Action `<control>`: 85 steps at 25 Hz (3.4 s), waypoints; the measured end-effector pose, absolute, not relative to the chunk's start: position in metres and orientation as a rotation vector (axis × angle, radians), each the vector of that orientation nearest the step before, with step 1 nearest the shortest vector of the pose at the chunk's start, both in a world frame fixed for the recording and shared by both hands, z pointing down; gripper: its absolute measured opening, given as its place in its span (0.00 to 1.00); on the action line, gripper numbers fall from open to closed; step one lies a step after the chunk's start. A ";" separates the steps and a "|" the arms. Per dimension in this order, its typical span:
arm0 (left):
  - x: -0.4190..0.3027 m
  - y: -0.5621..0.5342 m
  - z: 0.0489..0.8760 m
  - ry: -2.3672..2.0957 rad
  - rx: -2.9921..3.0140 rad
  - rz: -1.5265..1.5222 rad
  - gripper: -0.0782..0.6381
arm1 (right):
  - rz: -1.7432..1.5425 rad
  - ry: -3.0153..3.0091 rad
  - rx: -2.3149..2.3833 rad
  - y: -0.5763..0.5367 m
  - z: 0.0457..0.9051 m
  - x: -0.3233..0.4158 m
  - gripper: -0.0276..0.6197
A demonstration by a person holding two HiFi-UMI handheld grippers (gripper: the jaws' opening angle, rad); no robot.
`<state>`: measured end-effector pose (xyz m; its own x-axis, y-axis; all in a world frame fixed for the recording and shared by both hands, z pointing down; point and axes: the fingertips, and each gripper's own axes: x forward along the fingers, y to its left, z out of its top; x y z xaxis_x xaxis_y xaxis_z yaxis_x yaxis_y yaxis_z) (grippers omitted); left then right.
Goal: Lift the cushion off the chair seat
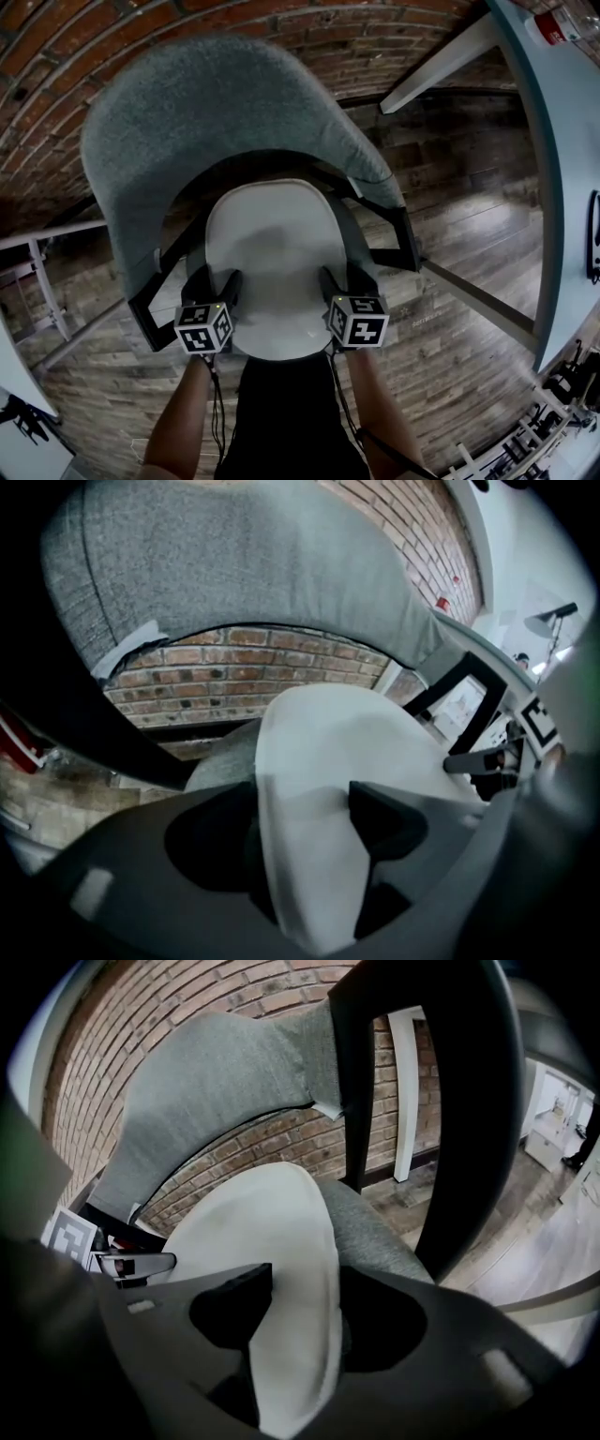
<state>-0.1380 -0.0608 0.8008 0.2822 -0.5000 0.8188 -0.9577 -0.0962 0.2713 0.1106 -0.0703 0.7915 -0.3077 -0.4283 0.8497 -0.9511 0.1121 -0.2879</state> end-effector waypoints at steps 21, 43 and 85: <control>-0.140 -0.052 0.757 -1.377 1.782 0.714 0.27 | 1.170 -1.817 1.357 -0.049 0.747 0.097 0.17; -0.157 -0.020 0.466 -1.433 2.059 0.613 0.26 | 0.965 -1.970 1.541 0.002 0.458 0.078 0.16; -0.155 0.001 0.247 -1.513 2.273 0.399 0.25 | 0.707 -2.153 1.725 0.031 0.242 0.081 0.15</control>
